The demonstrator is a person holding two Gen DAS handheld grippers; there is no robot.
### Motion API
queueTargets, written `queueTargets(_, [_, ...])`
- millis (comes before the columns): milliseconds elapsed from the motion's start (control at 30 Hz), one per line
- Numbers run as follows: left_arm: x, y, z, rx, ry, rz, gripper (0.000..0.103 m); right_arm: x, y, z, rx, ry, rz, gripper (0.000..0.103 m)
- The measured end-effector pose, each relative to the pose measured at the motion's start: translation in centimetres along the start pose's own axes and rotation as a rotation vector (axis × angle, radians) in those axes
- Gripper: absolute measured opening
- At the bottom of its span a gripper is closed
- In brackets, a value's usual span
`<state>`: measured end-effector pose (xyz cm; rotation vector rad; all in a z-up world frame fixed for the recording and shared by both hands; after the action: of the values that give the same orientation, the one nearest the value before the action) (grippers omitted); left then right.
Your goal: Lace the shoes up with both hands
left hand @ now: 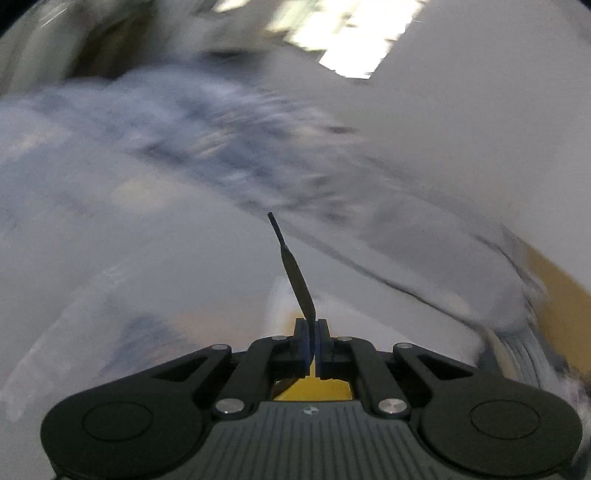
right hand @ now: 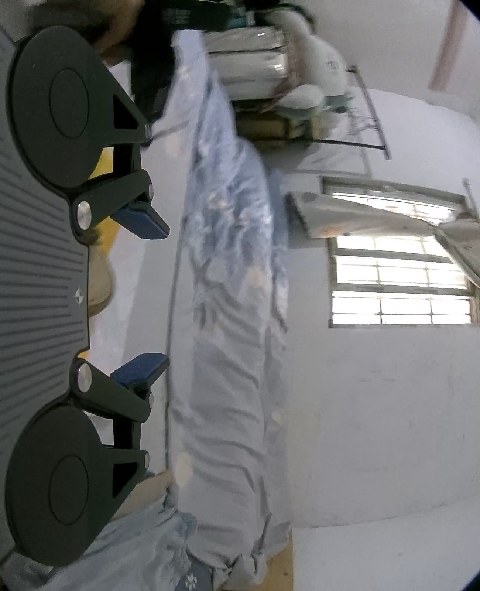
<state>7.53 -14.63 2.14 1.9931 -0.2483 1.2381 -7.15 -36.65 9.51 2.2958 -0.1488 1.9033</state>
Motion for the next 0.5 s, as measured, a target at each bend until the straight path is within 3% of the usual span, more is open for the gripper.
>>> queueTargets(167, [-1.2,7.0,1.0,-0.114,-0.036,0.281,0.001,3.1,-0.9,1.8,0.136,-0.009,0.094,0.069])
queueTargets(267, [-2.3,9.3,1.5,-0.136,-0.053,0.398,0.001,3.9,-2.2,3.4,0.256,-0.047,0.147,0.022])
queueTargets(500, [-4.5,11.7,1.7,-0.172,-0.084,0.54,0.001,4.0,-2.2,4.6,0.298,-0.048,0.171,0.022])
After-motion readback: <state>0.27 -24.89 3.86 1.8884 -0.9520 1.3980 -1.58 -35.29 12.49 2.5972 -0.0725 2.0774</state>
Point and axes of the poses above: each gripper's, at about its wrist camera, not at the fingertips, and z roughly the way its jaws point, y to its right, x to its top, the point moved 9 cm from there along z, roughly the way its jaws point, and after that the axes turned 15 degrees about -x, right-handed, at the moved point
